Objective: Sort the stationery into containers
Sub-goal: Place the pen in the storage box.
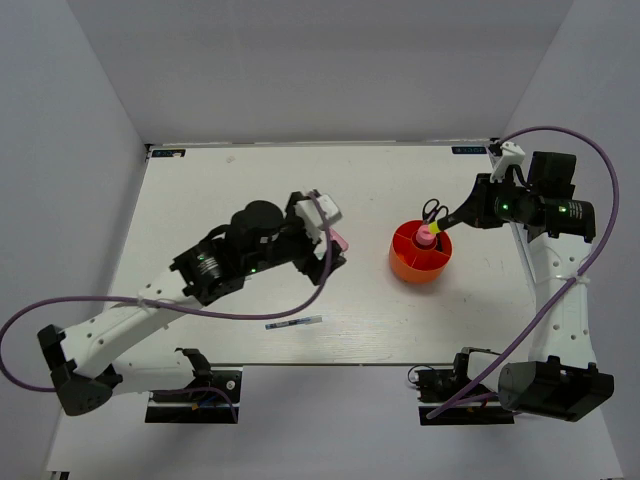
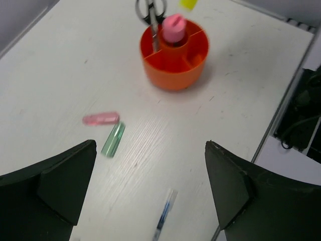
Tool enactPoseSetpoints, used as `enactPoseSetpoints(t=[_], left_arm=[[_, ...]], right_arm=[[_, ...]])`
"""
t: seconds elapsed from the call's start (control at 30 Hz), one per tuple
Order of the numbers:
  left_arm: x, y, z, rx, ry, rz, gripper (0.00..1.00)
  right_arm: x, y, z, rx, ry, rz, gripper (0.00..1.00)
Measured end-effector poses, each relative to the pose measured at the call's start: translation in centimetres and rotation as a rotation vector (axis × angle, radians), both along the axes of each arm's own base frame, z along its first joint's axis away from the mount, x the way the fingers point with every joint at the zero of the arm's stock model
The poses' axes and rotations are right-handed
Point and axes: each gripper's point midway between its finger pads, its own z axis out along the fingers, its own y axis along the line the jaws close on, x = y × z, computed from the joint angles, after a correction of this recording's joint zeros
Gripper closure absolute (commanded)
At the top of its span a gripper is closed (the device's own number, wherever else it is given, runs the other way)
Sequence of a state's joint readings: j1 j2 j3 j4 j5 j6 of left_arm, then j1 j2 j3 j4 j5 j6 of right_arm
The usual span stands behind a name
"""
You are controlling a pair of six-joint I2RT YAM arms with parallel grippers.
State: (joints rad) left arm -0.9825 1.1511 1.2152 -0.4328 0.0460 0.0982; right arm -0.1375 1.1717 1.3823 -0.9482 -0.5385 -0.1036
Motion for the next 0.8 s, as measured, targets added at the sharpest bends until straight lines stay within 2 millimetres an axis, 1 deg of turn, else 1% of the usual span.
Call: enactPoseSetpoints(t=[0.07,0.13,0.2,0.23,0.3,0.4,0.47,0.57,0.67,0.8], left_arm=[[0.2,2.7,-0.1,0.005,0.052,0.094,0.01],[0.3,5.3,-1.2,0.022,0.101,0.175,0.01],[-0.1,7.5,-3.4,0.046,0.148,0.234,0.02],[-0.5,8.7,-4.8,0.068,0.178,0.259,0.06],[-1.2,10.8,-7.8,0.109,0.232,0.303,0.09],[-1.8,12.8,-10.8,0.153,0.293,0.352,0.12],[-1.9,13.6,-12.0,0.165,0.324,0.377,0.12],[-1.9,14.2,-12.8,0.156,0.360,0.397,0.12],[-1.9,14.2,-13.2,0.141,0.390,0.399,0.12],[-2.2,14.1,-13.9,0.133,0.427,0.391,0.11]], right_arm=[[0.5,-1.3,0.6,-0.091,-0.038,-0.011,1.00],[1.0,-2.6,0.9,-0.173,-0.051,-0.016,1.00],[1.7,-3.5,0.3,-0.231,-0.041,-0.019,1.00],[1.9,-4.0,-0.3,-0.254,-0.026,-0.021,1.00],[2.5,-4.8,-1.3,-0.292,0.004,-0.026,1.00],[3.1,-5.3,-2.6,-0.318,0.041,-0.022,1.00],[3.5,-5.5,-3.5,-0.325,0.069,-0.019,1.00],[4.2,-5.6,-4.9,-0.324,0.106,-0.009,1.00],[4.5,-5.5,-6.3,-0.320,0.133,-0.001,1.00],[5.0,-5.5,-7.1,-0.316,0.147,0.004,1.00]])
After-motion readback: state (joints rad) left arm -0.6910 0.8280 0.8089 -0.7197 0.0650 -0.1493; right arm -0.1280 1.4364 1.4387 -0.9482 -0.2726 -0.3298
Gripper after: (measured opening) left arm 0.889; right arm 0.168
